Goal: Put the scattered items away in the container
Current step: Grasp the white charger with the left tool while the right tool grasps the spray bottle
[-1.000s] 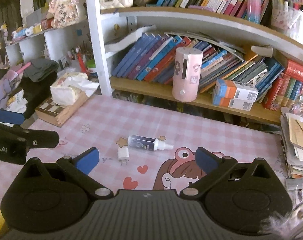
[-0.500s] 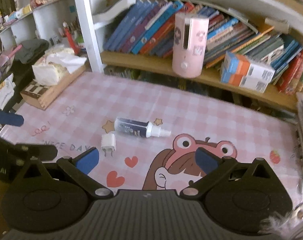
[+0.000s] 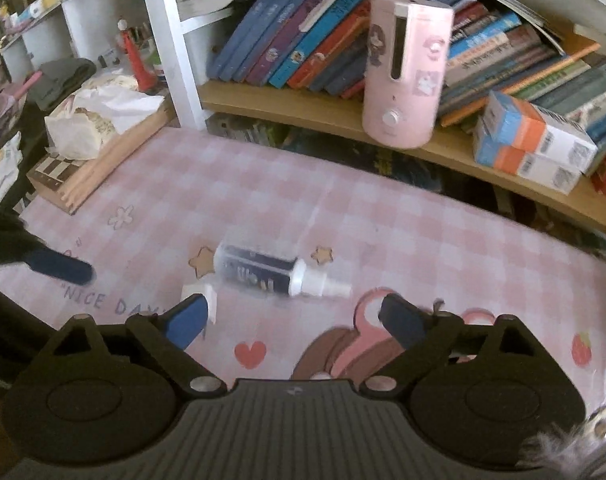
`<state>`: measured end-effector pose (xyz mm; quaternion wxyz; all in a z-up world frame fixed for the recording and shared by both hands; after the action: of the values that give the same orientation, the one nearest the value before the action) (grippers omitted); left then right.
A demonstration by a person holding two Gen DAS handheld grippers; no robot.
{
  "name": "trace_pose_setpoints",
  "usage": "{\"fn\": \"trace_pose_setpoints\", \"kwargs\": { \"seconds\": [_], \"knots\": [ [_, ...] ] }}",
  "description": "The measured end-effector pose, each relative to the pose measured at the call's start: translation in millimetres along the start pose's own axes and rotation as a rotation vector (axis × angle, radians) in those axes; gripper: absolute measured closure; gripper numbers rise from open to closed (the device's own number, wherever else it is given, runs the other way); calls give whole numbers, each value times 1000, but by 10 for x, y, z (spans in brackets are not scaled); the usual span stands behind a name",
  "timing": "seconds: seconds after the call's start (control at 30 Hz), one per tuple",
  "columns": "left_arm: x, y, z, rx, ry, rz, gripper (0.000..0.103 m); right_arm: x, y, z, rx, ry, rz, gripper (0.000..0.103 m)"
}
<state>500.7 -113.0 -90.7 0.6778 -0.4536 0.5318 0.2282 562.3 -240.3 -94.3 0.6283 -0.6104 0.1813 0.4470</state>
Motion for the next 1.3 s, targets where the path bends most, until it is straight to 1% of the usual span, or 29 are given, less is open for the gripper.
{"fn": "trace_pose_setpoints", "kwargs": {
  "seconds": [0.13, 0.2, 0.27, 0.43, 0.5, 0.63, 0.7, 0.73, 0.83, 0.9, 0.93, 0.97, 1.0, 1.03, 1.1, 1.2, 1.3],
  "knots": [
    [234, -138, -57, 43, 1, 51, 33, 178, -92, 18, -72, -16, 14, 12],
    [339, -183, -70, 60, 1, 73, 40, 280, -125, 33, -127, -26, 29, 18],
    [434, -202, -83, 74, 6, 88, 43, 380, -148, 40, -185, -32, 41, 19],
    [590, -204, -90, 102, 18, 90, 49, 599, -173, 53, -303, -59, 74, 25],
    [635, -216, -68, 103, 21, 94, 53, 677, -178, 63, -341, -65, 83, 27],
    [706, -214, -43, 105, 30, 102, 58, 807, -180, 88, -374, -83, 104, 29],
    [715, -215, -49, 115, 32, 98, 59, 861, -167, 108, -399, -86, 109, 34],
    [717, -215, -61, 130, 27, 95, 59, 889, -163, 115, -408, -87, 114, 34],
    [729, -216, -75, 158, 18, 89, 60, 954, -160, 105, -399, -104, 131, 37],
    [729, -218, -74, 156, 17, 88, 61, 994, -149, 105, -395, -108, 146, 45],
    [729, -217, -80, 160, 15, 87, 63, 1003, -140, 108, -393, -112, 145, 46],
    [726, -217, -80, 160, 17, 85, 67, 1004, -136, 111, -385, -120, 145, 49],
    [722, -218, -81, 161, 17, 83, 73, 1002, -134, 114, -374, -128, 149, 57],
    [716, -218, -80, 163, 16, 81, 77, 997, -133, 114, -364, -134, 153, 59],
    [709, -211, -89, 172, 22, 80, 77, 980, -117, 112, -353, -138, 156, 68],
    [691, -200, -104, 181, 22, 80, 77, 918, -89, 86, -325, -134, 147, 70],
    [646, -204, -94, 186, 28, 76, 78, 802, -75, 30, -251, -137, 120, 71]
  ]
}}
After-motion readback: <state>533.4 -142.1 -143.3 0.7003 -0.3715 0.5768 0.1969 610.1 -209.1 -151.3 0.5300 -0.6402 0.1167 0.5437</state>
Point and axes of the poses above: each gripper's, at about its wrist camera, not at the fingertips, and x roughly the way its jaws point, z to its left, y to its underside, the point moved 1 cm from there along x, roughly the way its jaws point, and after that the axes turned 11 degrees about x, right-handed, at the moved point
